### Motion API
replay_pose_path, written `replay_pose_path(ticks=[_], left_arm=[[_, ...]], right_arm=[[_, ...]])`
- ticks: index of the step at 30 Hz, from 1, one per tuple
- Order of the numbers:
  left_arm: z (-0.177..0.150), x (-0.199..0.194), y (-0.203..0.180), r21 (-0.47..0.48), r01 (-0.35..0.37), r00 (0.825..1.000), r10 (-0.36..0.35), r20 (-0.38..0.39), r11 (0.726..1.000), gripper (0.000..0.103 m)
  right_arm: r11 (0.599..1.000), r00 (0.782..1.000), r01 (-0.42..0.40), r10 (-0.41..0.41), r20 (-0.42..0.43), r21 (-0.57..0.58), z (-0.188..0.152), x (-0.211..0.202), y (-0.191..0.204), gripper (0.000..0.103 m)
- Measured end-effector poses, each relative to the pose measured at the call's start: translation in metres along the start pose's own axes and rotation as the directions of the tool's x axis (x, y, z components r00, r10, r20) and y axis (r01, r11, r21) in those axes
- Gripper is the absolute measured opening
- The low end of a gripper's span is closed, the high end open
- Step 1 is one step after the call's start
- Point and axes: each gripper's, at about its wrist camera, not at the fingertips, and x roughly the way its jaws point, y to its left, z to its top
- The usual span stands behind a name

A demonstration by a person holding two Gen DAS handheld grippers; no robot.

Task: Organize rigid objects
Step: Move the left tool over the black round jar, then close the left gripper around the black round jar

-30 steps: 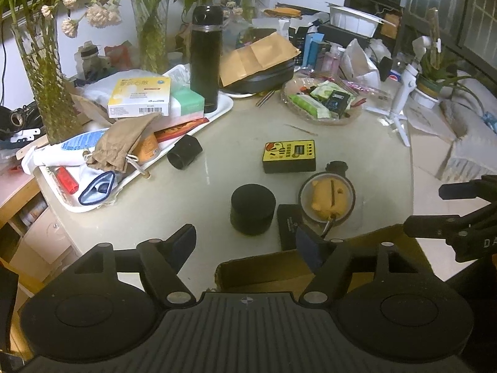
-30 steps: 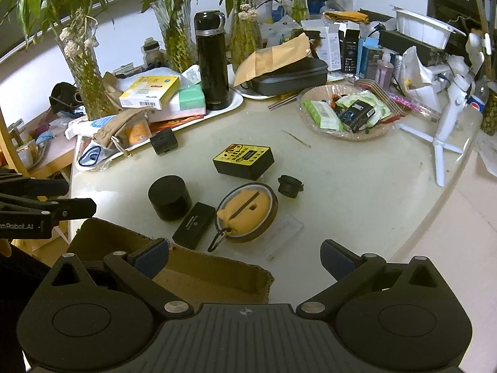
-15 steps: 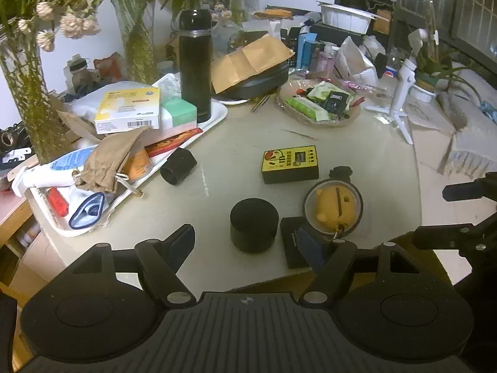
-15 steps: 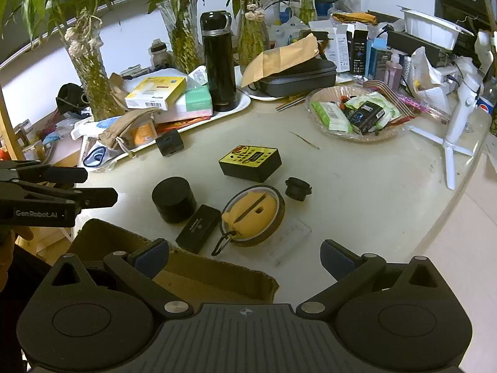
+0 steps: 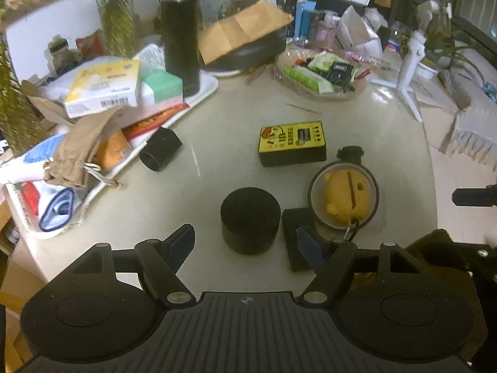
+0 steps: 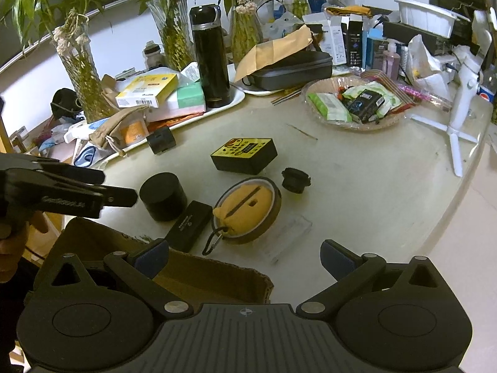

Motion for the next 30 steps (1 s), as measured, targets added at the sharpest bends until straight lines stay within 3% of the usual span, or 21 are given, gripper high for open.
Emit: replay_pose_path(ticks=[18,25,30], left_arm=[[0.016,0.053,-0.004,-0.025,-0.019,0.997,0.017,-0.08,1.0,0.072],[0.019,0.063,0.001,-0.059,-0.001,0.994,-0.005,-0.107,0.998,0.056],[0.018,0.06,0.001,-0.05,-0.021,0.995,0.016,-0.094,0.999,0.056]], right_arm=[[0.996,1.0,-0.01,0.01,0.003,0.087,-0.003,0.007,-0.015,0.103],[0.996,1.0,0.0,0.0,0.005,0.088,-0.003,0.008,-0.015,0.103],[0.998,1.0,0.007,-0.008,0.005,0.07,-0.003,0.01,-0.013,0.103]])
